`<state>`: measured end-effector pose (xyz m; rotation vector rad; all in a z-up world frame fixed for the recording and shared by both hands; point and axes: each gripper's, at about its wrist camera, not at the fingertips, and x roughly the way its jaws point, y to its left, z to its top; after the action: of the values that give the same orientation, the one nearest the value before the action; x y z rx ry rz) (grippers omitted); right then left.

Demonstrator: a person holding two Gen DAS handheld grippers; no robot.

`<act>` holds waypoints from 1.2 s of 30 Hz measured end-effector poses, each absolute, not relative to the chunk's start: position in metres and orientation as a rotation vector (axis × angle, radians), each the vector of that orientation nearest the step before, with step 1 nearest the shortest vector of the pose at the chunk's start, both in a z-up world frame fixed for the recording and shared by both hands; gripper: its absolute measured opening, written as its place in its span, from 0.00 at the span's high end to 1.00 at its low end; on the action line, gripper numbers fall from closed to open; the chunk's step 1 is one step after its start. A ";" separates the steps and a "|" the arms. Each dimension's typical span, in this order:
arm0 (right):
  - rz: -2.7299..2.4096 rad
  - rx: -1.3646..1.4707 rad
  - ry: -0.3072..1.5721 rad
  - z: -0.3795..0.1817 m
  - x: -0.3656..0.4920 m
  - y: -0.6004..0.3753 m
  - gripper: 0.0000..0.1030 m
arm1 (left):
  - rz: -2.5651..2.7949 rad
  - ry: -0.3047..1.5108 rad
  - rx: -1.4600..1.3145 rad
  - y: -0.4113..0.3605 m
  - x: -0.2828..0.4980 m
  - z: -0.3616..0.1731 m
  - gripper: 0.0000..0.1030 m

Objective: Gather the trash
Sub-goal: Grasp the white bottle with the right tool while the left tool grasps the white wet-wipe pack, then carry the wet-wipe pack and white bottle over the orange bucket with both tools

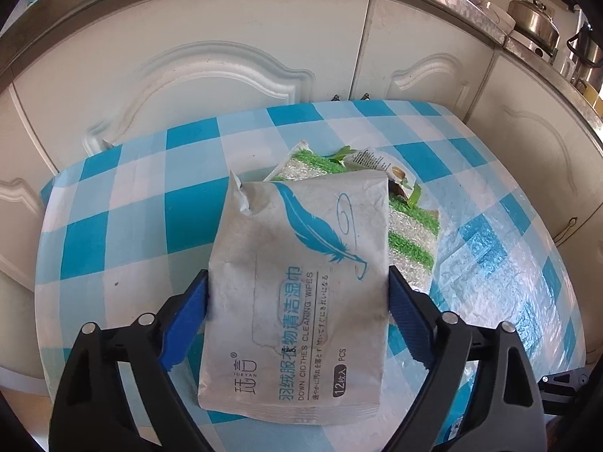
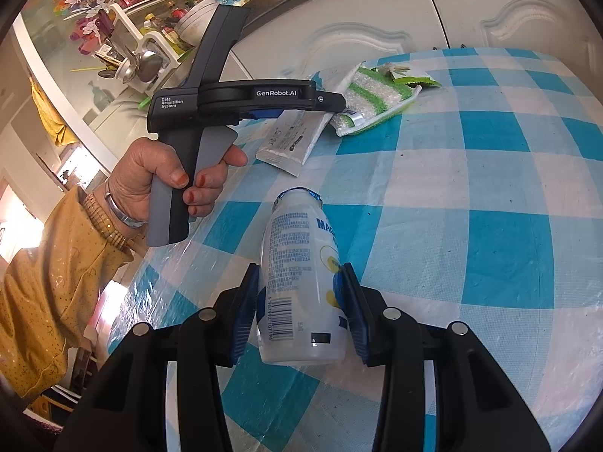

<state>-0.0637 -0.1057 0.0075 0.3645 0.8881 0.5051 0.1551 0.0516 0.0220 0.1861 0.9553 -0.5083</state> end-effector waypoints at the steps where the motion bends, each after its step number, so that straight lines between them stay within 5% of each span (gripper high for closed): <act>1: 0.505 0.364 0.888 0.007 -0.064 -0.105 0.57 | -0.497 0.952 0.174 0.055 0.153 0.024 0.18; 36: 0.456 0.372 0.880 0.009 -0.066 -0.110 0.57 | -0.225 0.843 -0.036 0.199 -0.007 0.043 0.20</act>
<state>-0.0665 -0.1101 0.0086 0.3719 0.8803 0.4556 -0.0066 0.1989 0.0433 -0.0362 0.8432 -0.2245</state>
